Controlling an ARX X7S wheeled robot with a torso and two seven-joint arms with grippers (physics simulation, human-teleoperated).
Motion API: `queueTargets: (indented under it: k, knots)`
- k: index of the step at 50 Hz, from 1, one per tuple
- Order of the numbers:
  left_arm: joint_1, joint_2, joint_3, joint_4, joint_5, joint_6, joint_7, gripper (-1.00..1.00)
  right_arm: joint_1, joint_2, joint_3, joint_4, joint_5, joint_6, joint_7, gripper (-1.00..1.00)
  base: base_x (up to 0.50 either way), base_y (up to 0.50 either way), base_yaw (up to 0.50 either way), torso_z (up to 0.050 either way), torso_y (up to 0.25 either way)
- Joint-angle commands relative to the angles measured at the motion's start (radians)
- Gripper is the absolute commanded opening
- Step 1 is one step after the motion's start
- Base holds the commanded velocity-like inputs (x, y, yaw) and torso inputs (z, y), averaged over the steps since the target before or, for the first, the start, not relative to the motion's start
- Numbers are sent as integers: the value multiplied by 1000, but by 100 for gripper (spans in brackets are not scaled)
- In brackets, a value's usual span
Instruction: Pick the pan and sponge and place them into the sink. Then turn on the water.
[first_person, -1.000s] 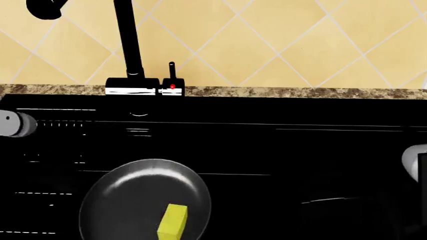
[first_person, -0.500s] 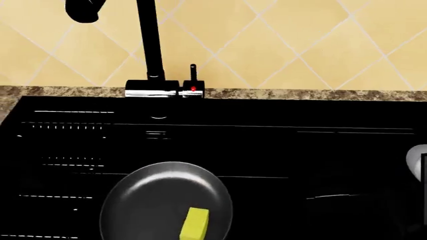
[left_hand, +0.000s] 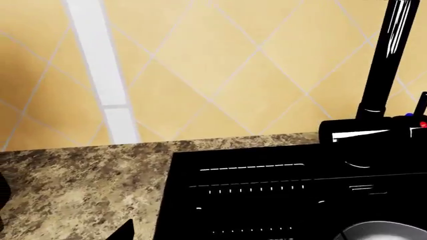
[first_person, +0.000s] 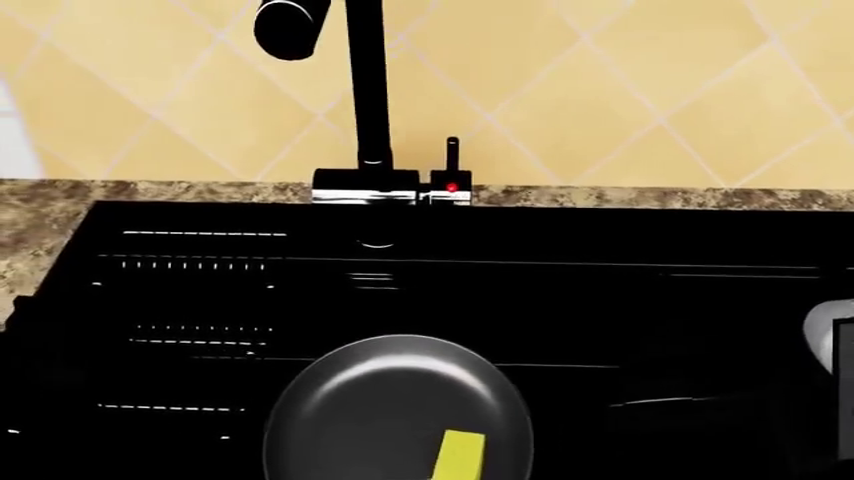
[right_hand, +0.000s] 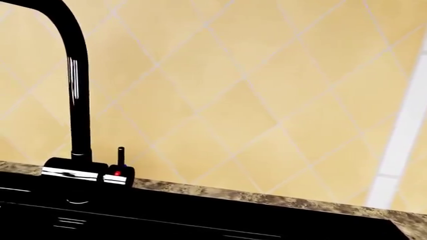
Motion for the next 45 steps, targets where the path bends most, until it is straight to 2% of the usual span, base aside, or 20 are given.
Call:
queueTargets:
  k: [1,9,15,23,32,34,43,45]
  knots:
    - [-6,7,-7,-16,4,-6,0,100,-2,-8,2,-4,-7,5,-3,100,23,125,0,0,0]
    - [-15,36,-10,-35,-19,-18,-25,100,7,-16,-3,4,-3,10,-2,100,8,53,0,0,0]
    - [-21,10,14,-17,22,-11,-16,100,73,-50,-20,27,20,37,-2,100,0,0,0,0,0]
    - [-41,6,-2,11,-8,-29,-37,100,388,-215,-200,149,-36,219,-61,100,0,0,0,0,0]
    - [-69,0,-12,24,-22,-47,-63,100,593,-402,-298,394,-134,215,-213,100,0,0,0,0,0]
    - [-69,17,3,24,-6,-44,-79,100,622,-433,-311,441,-156,201,-241,100,0,0,0,0,0]
    - [-53,-3,3,27,2,-32,-60,100,671,-522,-384,595,-250,152,-330,100,0,0,0,0,0]
    - [-53,-3,0,29,2,-27,-58,100,681,-537,-378,637,-285,136,-290,100,0,0,0,0,0]
